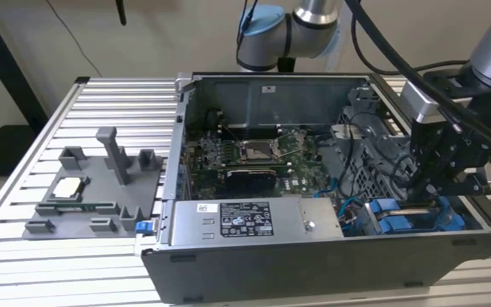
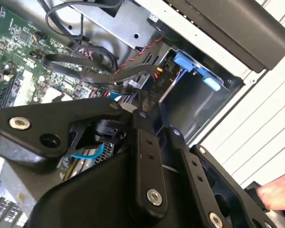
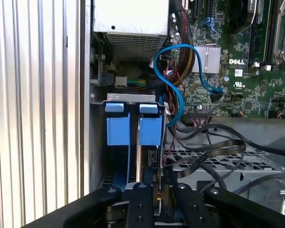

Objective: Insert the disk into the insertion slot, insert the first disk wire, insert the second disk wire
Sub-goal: 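Insert the second disk wire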

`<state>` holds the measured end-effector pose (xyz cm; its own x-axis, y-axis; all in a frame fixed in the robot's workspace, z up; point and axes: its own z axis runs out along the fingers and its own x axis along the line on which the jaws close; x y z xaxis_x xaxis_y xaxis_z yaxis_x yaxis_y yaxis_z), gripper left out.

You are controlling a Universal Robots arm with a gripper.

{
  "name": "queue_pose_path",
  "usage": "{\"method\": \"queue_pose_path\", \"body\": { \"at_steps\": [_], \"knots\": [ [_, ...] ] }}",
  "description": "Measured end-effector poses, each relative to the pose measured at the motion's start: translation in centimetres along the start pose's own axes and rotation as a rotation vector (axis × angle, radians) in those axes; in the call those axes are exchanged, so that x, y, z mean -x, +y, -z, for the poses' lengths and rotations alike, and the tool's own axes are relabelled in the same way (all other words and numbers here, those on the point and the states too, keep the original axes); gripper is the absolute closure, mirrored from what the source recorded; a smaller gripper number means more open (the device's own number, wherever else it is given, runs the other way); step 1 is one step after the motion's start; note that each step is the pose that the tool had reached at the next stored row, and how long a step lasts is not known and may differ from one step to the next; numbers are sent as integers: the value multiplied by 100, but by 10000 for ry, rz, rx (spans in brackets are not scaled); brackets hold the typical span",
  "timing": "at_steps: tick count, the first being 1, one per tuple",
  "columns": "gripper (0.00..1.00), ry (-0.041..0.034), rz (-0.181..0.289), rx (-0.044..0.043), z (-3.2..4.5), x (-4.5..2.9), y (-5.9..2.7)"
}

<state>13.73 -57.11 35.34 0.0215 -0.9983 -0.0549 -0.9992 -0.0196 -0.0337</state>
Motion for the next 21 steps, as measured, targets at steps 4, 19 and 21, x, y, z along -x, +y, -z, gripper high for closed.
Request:
{"method": "queue_pose_path", "body": {
  "at_steps": [4,19,21],
  "knots": [
    [76,2,-7,109,32,1,-14],
    [76,12,-23,442,271,13,-63],
    [76,12,-24,445,290,15,-63]
  ]
}}
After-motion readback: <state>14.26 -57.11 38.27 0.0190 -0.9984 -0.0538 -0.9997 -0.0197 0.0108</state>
